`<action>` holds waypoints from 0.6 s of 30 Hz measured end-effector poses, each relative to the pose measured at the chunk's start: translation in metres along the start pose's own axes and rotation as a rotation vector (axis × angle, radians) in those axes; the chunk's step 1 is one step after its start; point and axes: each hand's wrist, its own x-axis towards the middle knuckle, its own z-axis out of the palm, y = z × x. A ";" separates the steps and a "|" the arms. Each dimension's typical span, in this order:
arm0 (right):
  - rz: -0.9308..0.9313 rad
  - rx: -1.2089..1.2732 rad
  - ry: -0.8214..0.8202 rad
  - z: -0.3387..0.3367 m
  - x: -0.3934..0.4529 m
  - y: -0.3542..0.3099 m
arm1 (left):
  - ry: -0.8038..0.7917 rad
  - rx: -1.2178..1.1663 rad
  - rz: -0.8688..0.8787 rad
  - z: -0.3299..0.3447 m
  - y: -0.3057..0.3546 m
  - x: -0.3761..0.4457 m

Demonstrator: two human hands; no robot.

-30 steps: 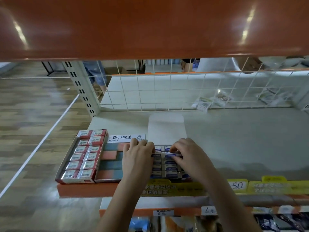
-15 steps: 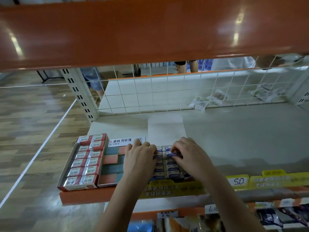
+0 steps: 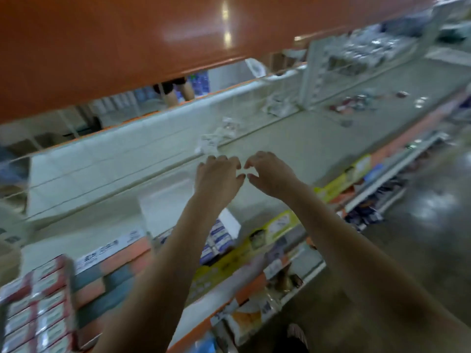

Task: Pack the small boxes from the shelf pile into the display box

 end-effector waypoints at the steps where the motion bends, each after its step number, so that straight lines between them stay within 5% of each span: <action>1: 0.041 -0.023 0.007 -0.004 -0.002 0.017 | -0.013 -0.001 0.028 0.006 0.016 0.012; 7: 0.253 -0.151 -0.004 -0.033 -0.021 0.137 | -0.134 0.118 0.190 0.046 0.120 0.078; 18: 0.427 -0.203 -0.008 -0.091 -0.046 0.331 | -0.099 0.006 0.282 0.100 0.288 0.185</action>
